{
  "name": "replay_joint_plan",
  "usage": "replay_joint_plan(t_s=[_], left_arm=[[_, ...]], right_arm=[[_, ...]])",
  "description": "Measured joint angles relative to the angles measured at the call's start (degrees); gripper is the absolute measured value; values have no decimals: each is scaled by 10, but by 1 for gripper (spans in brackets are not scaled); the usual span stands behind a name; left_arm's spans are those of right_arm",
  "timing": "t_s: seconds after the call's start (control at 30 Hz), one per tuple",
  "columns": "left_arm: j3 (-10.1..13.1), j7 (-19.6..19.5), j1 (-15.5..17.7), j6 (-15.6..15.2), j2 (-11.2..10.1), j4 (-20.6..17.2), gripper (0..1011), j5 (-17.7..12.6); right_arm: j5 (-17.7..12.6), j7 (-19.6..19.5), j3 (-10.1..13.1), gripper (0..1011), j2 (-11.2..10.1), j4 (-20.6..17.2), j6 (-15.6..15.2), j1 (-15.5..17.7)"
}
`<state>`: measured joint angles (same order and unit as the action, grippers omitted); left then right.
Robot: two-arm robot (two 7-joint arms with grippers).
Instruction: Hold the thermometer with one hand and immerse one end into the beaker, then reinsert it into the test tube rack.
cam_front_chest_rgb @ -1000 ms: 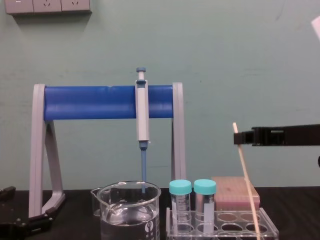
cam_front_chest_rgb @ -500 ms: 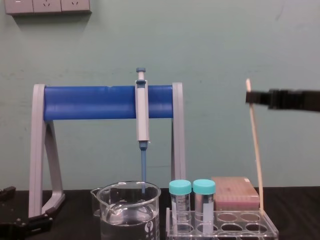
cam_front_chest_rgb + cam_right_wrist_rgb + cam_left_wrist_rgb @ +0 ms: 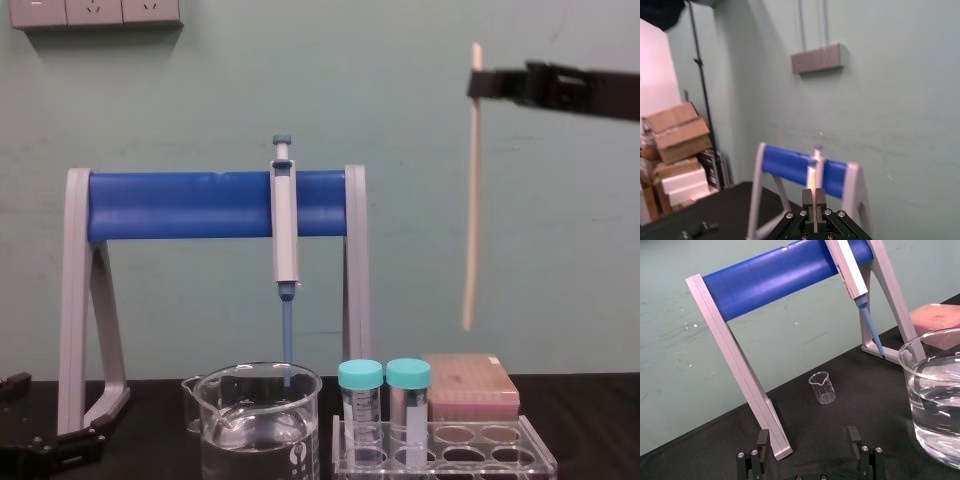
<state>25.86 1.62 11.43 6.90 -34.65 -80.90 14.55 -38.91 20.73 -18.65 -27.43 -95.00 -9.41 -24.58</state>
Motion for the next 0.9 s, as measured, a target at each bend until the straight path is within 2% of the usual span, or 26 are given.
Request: replay_joint_plan(t_s=[0.27,0.5,0.7,0.73,0.9], left_arm=[[0,0,0,0,0,0,1004,0],[0,0,0,0,0,0,1004,0],[0,0,0,0,0,0,1004,0],[0,0,0,0,0,0,1004,0],[0,0,0,0,0,0,1004,0]], right_arm=[[6,17,-29,36,25,5,28,-29],[24,34,-65,36,58,30,56,-55],[43,44,-97,36,95,78,74,-74],[43,44,-97,36,95,78,74,-74],[58,53,-117,36,124,125,79,-90]])
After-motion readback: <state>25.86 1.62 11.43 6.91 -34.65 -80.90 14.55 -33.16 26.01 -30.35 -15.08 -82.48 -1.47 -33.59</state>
